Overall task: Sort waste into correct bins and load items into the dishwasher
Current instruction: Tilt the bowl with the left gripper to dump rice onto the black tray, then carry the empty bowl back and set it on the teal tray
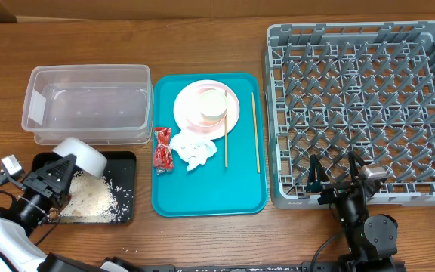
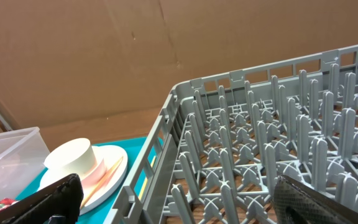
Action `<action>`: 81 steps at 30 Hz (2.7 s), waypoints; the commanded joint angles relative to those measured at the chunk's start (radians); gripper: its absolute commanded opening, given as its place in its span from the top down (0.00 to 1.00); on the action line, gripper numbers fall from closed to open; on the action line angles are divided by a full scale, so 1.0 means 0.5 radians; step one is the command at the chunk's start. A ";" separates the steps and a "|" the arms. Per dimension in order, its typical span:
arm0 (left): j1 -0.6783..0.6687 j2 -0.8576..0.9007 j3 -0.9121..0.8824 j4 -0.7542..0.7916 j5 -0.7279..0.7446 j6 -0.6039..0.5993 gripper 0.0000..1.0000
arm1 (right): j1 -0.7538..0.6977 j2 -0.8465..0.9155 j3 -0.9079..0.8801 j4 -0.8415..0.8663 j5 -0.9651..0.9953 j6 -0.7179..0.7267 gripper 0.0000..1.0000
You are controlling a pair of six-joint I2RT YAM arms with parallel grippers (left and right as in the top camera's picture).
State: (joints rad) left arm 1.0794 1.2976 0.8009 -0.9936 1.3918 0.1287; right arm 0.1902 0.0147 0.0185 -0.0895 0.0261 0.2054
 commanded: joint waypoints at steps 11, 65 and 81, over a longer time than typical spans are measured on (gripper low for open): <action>-0.079 -0.017 0.000 0.047 0.233 -0.060 0.96 | -0.005 -0.024 -0.021 0.016 0.002 -0.008 0.00; -3.505 0.043 0.513 0.162 -2.669 -1.526 0.96 | -0.005 -0.024 -0.021 0.017 0.002 -0.008 0.00; -3.764 0.622 0.513 0.259 -2.745 -1.520 0.94 | -0.005 -0.024 -0.021 0.016 0.002 -0.008 0.00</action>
State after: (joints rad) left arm -0.7998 1.6051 1.0424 -0.8635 0.0422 -0.6121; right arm 0.1902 0.0147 0.0185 -0.0895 0.0265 0.2058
